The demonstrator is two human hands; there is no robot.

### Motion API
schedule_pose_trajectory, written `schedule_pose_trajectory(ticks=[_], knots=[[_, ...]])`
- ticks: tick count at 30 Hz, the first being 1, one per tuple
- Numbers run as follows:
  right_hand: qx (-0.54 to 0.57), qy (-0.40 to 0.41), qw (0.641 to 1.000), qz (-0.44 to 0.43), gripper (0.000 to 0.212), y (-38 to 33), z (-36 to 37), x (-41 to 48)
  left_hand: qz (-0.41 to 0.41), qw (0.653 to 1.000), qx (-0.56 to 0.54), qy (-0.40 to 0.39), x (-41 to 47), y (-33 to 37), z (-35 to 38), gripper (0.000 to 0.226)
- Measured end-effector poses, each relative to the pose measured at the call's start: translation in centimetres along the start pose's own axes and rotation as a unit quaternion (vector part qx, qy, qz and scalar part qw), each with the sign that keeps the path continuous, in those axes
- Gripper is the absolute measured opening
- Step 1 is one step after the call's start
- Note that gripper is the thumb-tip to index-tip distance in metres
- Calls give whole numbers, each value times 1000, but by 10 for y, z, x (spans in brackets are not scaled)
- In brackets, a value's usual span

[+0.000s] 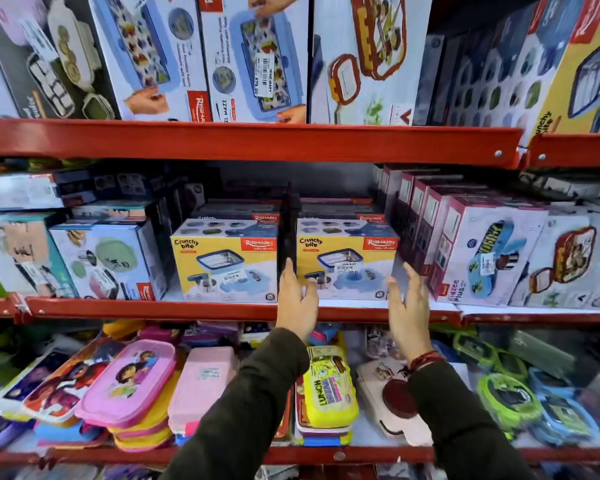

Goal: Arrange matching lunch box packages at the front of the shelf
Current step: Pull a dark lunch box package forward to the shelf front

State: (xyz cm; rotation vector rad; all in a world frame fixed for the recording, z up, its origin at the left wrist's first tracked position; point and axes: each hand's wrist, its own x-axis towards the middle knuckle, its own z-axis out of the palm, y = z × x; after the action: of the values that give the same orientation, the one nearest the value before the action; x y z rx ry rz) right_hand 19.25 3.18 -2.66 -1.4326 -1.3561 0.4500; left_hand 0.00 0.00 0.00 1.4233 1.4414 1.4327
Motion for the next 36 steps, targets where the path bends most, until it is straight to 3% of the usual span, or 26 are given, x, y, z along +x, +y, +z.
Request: schedule_pose_trajectory(ticks=[5, 13, 18, 27, 33, 36], knots=[[-29, -82, 995, 51, 44, 18, 1, 11, -38, 998, 57, -9, 6, -7, 2, 63], [171, -4, 985, 10, 38, -3, -22, 2, 41, 999, 9, 22, -4, 7, -3, 63], [246, 16, 969, -33, 53, -13, -34, 2, 73, 993, -87, 40, -8, 21, -6, 73], [217, -21, 972, -87, 82, -11, -47, 5, 104, 990, -94, 14, -4, 22, -16, 80], [218, -24, 974, -60, 71, -12, -42, 14, 91, 993, -73, 27, 4, 17, -13, 60], [218, -35, 975, -30, 63, -12, -35, 20, 89, 995, -44, 25, 11, 15, -12, 61]])
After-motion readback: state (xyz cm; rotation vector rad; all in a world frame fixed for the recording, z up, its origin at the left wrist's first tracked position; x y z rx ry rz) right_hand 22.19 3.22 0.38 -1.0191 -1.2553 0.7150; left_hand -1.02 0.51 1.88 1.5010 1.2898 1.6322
